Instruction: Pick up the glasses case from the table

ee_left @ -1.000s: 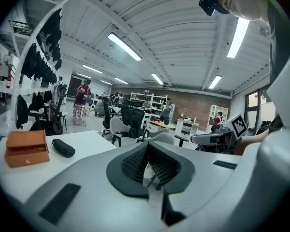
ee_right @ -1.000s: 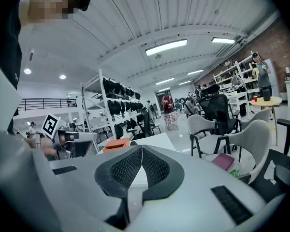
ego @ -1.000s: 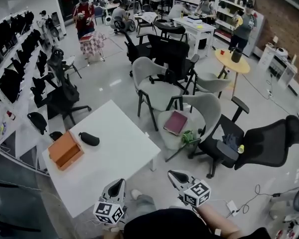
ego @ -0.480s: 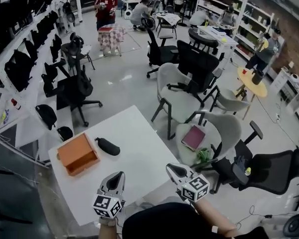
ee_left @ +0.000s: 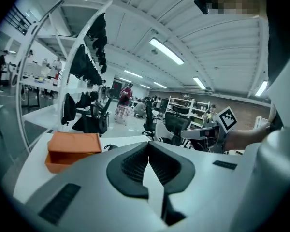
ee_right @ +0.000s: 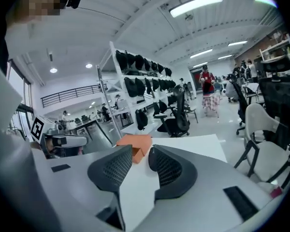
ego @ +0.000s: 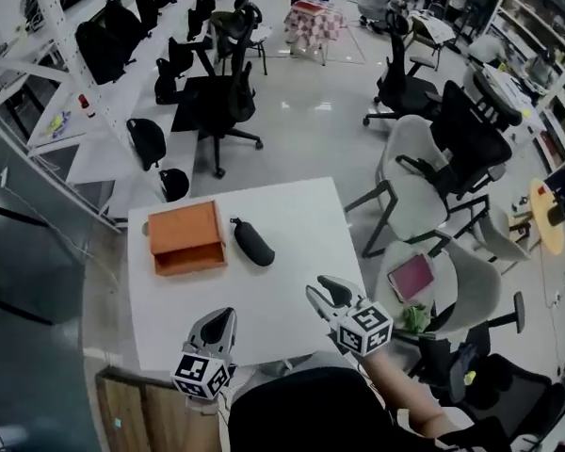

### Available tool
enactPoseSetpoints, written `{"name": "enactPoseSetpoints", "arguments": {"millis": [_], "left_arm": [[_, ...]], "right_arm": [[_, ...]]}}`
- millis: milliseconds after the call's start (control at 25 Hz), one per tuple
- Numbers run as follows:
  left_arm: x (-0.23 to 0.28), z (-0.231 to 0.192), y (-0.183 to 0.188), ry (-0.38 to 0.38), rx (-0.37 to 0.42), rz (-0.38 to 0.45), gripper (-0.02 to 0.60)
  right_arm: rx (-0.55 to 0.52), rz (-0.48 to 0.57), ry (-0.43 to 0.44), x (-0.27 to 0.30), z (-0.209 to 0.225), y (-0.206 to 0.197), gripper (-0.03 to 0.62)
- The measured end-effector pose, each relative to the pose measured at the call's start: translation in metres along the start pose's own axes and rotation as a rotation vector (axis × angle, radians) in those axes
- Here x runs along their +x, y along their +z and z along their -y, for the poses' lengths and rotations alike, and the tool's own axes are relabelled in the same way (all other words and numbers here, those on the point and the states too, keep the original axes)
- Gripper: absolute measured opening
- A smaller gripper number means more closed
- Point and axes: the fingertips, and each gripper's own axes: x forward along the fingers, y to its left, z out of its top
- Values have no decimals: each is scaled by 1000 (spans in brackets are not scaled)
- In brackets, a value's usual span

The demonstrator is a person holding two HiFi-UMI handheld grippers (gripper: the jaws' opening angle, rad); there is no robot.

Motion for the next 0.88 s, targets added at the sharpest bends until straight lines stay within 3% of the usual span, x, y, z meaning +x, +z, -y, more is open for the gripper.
{"name": "enactPoseSetpoints", "arguments": {"millis": [280,520,880], "left_arm": [[-10,-18,-19,215,-93,-18,18],[-42,-12,-47,408,-160,-49,18],[-70,0,-82,545,-246,-73,18]], "right_arm": [[-14,-137,145,88,25,-17,257],[-40,-261,218,152,38,-56,299],[-117,-390,192,227,54,-108,350]]}}
